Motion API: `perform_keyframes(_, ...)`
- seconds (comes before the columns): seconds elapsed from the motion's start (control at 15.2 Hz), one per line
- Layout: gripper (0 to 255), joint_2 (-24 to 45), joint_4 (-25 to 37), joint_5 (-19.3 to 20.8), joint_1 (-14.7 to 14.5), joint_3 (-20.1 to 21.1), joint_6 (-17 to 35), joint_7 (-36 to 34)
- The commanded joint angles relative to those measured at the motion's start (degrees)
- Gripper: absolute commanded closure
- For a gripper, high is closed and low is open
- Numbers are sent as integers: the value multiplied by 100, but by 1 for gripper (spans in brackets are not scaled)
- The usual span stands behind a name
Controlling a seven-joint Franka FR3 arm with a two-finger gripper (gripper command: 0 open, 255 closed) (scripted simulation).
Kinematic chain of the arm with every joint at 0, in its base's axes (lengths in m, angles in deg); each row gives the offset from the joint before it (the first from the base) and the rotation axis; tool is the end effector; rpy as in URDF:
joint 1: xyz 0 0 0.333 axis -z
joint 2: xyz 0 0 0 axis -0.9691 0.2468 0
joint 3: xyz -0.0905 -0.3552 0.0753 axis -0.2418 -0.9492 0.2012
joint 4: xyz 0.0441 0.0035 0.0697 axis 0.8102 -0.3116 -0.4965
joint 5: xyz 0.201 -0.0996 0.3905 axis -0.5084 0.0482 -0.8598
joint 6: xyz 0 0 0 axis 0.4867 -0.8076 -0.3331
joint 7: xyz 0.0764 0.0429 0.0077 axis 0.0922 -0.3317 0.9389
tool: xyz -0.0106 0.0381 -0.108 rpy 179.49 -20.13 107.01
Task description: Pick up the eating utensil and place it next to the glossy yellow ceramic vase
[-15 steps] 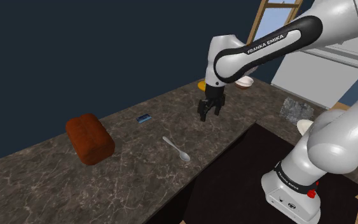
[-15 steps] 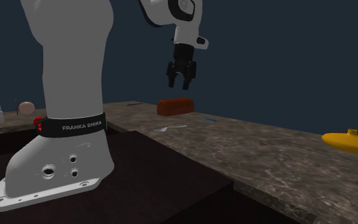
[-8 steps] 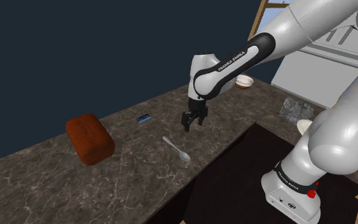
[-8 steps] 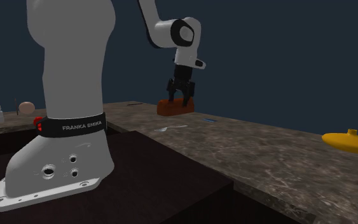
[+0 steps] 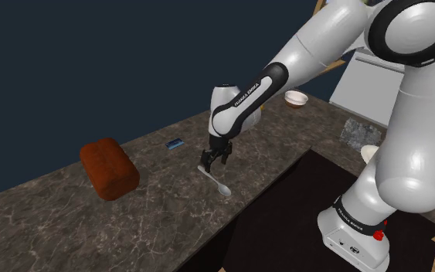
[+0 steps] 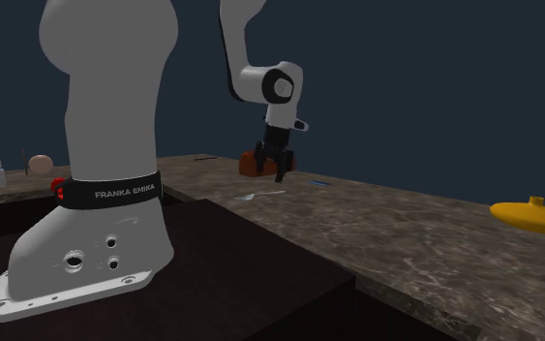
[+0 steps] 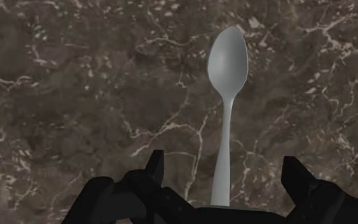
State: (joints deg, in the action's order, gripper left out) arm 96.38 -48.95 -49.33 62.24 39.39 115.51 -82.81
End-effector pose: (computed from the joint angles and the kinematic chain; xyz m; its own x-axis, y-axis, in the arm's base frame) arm 0.5109 0.2120 0.1920 0.9856 0.0882 -0.1440 0.0672 -0.9872 -0.1448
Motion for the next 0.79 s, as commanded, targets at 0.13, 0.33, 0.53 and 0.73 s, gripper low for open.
perform_keyframes(0.13,0,445,196,-13,-75,40,278,-18)
perform_keyframes(0.33,0,657,207,-28,-101,51,481,-7)
perform_keyframes(0.53,0,770,217,-35,-115,57,586,-1)
perform_keyframes(0.73,0,770,218,-35,-115,57,586,-1)
